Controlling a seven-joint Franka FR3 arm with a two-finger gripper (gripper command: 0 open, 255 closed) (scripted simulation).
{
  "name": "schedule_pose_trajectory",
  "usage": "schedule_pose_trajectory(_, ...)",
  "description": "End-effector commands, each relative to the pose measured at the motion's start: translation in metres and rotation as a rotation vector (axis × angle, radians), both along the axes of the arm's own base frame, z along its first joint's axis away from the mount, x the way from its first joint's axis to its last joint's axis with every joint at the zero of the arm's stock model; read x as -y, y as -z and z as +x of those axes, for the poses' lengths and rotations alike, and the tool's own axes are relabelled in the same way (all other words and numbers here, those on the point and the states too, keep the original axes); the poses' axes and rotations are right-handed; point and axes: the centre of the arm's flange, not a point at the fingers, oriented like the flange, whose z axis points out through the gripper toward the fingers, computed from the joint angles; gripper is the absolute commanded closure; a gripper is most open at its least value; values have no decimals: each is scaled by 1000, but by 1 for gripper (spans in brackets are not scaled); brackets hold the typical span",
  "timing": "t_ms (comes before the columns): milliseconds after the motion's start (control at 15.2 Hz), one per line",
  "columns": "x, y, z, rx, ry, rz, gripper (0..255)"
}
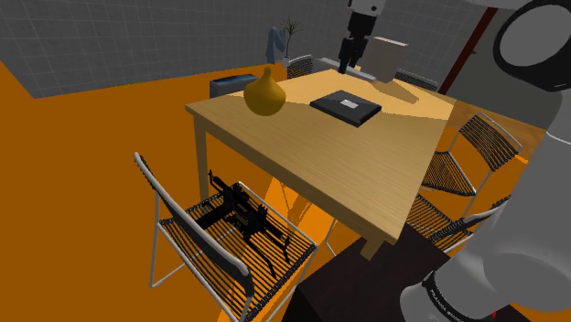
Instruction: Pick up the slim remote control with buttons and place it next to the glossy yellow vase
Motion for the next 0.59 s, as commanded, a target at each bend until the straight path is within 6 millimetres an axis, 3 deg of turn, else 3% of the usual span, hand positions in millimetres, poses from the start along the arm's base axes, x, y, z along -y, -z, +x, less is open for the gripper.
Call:
schedule_pose_trajectory(0,-27,1,16,1,1,0,255)
schedule_pose_trajectory(528,-120,0,66,1,1,0,255)
